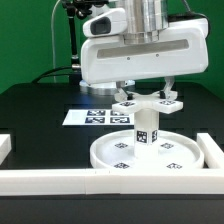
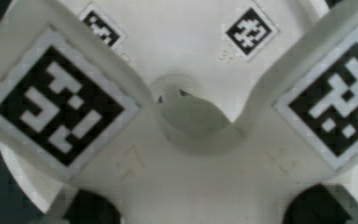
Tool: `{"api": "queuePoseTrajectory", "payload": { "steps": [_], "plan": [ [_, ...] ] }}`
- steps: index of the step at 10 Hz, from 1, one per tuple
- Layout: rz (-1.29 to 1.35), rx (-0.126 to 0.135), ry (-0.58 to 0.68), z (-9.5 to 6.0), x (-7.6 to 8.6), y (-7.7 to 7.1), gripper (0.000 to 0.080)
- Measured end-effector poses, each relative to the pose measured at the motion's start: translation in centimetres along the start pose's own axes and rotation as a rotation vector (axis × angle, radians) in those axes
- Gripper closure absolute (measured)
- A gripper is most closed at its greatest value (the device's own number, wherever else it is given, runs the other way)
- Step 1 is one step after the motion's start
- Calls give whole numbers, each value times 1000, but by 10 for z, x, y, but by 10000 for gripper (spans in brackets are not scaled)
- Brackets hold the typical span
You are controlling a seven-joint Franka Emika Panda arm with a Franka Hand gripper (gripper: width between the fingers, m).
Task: Assemble round table
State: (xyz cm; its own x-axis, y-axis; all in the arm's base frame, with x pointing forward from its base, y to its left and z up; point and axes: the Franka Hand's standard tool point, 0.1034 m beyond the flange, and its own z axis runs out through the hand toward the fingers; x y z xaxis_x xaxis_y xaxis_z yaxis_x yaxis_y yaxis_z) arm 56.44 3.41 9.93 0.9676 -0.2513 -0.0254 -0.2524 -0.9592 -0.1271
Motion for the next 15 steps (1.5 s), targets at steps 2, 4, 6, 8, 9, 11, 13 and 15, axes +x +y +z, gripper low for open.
{"api": "queuePoseTrajectory", "payload": {
  "steps": [2, 4, 6, 8, 9, 11, 13, 15],
  "plan": [
    [192, 13, 1, 0, 0, 0, 351],
    [334, 12, 2, 0, 0, -1, 351],
    [450, 13, 2, 0, 0, -1, 351],
    [542, 17, 2, 0, 1, -1, 351],
    [679, 35, 3, 0, 0, 0, 351],
    [837, 49, 12, 0, 0, 0, 351],
    [1051, 76, 6, 1, 0, 0, 351],
    [1219, 85, -5, 1, 0, -1, 351]
  ]
}}
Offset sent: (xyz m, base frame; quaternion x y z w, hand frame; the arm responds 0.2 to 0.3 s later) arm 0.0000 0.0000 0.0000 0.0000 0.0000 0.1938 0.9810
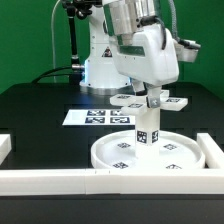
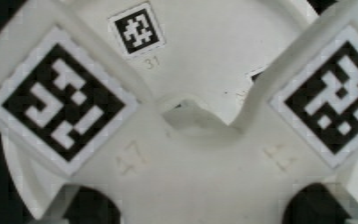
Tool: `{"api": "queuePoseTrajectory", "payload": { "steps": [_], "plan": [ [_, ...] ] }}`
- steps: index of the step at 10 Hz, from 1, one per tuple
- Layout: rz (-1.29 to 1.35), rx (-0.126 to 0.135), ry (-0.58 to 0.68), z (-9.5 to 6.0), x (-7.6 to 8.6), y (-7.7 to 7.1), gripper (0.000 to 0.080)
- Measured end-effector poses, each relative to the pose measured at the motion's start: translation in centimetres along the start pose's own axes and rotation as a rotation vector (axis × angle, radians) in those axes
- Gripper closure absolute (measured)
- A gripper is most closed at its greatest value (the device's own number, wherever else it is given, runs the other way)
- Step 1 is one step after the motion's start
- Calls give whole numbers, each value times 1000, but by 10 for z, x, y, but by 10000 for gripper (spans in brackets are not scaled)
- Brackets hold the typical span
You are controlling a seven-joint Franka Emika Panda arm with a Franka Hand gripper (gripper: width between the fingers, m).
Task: Assemble round table
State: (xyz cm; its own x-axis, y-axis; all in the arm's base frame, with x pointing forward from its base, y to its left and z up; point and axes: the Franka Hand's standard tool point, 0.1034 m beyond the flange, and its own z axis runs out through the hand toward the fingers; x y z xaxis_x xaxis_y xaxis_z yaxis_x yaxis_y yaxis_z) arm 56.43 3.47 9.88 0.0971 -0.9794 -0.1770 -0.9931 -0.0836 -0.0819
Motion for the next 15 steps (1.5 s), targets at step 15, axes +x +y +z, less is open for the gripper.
{"api": "queuePoseTrajectory", "payload": {
  "steps": [15],
  "plan": [
    [-758, -35, -27, -22, -15, -6, 151]
  ]
}}
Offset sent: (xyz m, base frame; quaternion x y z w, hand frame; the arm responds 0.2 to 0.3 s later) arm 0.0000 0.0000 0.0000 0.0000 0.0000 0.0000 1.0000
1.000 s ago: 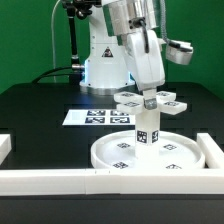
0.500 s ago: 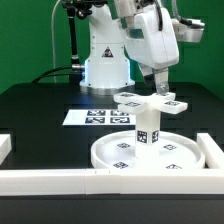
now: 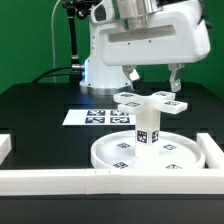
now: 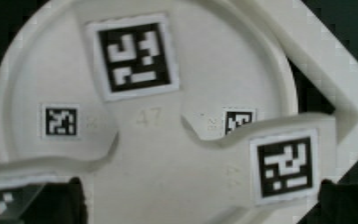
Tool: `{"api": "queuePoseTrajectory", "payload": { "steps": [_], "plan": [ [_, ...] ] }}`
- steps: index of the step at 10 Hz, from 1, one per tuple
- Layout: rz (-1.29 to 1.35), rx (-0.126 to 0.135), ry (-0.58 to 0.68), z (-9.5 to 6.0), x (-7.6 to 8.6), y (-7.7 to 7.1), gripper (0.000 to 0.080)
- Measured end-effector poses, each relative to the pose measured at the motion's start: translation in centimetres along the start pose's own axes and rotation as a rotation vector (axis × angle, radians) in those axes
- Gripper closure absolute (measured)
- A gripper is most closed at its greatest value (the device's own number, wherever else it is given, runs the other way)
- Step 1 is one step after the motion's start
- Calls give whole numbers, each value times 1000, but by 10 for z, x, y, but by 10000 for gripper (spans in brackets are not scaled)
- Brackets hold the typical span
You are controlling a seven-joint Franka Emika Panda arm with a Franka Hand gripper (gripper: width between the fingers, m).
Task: Assemble round table
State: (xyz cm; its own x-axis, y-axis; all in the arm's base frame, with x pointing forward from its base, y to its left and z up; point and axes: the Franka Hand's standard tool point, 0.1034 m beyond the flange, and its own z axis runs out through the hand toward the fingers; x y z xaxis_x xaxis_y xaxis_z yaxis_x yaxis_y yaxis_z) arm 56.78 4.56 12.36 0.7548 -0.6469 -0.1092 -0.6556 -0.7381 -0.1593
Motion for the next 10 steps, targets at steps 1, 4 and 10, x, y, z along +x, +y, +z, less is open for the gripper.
{"api": "queuePoseTrajectory", "payload": {
  "steps": [1, 4, 10],
  "plan": [
    [-150, -17, -5, 0, -2, -1, 151],
    [-325, -22, -5, -1, -2, -1, 151],
    [-1014, -67, -15, 0, -2, 1, 151]
  ]
}}
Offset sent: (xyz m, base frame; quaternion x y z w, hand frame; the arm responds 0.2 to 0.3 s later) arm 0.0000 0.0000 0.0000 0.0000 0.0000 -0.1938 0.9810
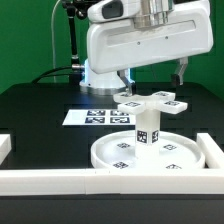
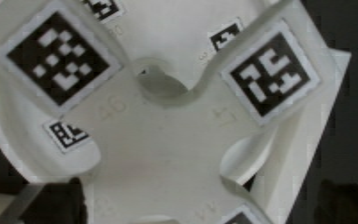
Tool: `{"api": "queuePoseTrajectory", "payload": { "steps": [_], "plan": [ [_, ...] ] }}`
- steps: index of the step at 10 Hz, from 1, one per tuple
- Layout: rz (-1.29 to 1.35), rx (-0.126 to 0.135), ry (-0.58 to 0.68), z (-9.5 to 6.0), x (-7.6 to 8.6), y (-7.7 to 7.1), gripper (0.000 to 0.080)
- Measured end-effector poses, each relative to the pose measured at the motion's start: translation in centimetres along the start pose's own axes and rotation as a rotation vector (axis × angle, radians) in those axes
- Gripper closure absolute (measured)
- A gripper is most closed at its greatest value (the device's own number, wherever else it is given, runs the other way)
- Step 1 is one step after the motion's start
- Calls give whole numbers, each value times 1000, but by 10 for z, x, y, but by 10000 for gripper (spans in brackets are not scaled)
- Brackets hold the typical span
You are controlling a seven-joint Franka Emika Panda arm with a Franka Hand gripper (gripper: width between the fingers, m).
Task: Assemble round table
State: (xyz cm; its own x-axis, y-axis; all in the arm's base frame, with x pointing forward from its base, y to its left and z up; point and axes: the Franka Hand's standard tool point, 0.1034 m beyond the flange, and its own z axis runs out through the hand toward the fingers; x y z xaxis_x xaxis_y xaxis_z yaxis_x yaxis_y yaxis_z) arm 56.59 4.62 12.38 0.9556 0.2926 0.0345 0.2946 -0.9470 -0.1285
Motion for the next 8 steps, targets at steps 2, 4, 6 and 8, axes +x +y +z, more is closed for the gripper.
{"api": "queuePoseTrajectory", "payload": {
  "steps": [2, 4, 6, 8],
  "plan": [
    [-231, -18, -18, -1, 1, 1, 151],
    [-338, -20, -21, 0, 0, 4, 151],
    [-457, -24, -26, -1, 0, 6, 151],
    [-731, -40, -48, 1, -1, 6, 151]
  ]
}}
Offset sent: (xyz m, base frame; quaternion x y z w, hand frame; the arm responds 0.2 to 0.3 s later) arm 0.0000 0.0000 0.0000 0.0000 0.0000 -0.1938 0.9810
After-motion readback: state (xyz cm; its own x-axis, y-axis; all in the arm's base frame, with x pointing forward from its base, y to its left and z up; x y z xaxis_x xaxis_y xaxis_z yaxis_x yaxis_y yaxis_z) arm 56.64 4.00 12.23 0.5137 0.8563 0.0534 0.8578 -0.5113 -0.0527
